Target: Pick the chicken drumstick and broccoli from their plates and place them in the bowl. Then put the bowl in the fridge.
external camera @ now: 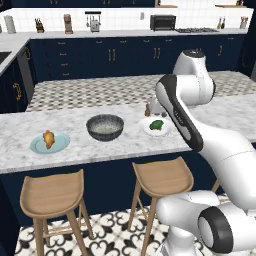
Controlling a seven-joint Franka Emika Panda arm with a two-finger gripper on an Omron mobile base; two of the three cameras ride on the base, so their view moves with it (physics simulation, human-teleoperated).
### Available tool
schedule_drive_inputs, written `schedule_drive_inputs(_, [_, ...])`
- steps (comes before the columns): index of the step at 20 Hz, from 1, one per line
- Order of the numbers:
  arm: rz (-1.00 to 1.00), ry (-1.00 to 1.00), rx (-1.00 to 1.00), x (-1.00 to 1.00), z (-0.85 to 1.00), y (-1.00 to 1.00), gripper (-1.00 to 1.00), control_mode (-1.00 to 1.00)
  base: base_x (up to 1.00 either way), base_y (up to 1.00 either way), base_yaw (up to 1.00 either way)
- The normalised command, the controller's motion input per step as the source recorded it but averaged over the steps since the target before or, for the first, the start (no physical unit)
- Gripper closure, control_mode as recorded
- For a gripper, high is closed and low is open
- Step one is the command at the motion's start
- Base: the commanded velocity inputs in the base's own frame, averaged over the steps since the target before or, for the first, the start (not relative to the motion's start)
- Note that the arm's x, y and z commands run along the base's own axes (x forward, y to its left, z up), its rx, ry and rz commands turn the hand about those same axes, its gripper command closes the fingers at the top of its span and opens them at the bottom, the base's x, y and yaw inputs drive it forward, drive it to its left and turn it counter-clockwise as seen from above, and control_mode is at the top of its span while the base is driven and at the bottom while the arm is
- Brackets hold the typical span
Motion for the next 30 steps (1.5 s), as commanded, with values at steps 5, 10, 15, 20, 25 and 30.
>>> schedule_drive_inputs(5, [0.0, 0.0, 0.0, 0.0, 0.0, 0.0, -1.0, 1.0, 0.0, 0.0, 0.0])
schedule_drive_inputs(10, [0.0, 0.0, 0.0, 0.0, 0.0, 0.0, -1.0, 1.0, 0.0, 0.0, 0.0])
schedule_drive_inputs(15, [0.0, 0.0, 0.0, 0.0, 0.0, 0.0, -1.0, 1.0, -0.06, 0.03, 0.0])
schedule_drive_inputs(20, [0.0, 0.0, 0.0, 0.0, 0.0, 0.0, -1.0, 1.0, -0.01, 0.54, -0.01])
schedule_drive_inputs(25, [0.0, 0.0, 0.0, 0.0, 0.0, 0.0, -1.0, 1.0, 0.01, 0.68, -0.02])
schedule_drive_inputs(30, [0.0, 0.0, 0.0, 0.0, 0.0, 0.0, -1.0, 1.0, 0.06, 0.36, -0.01])
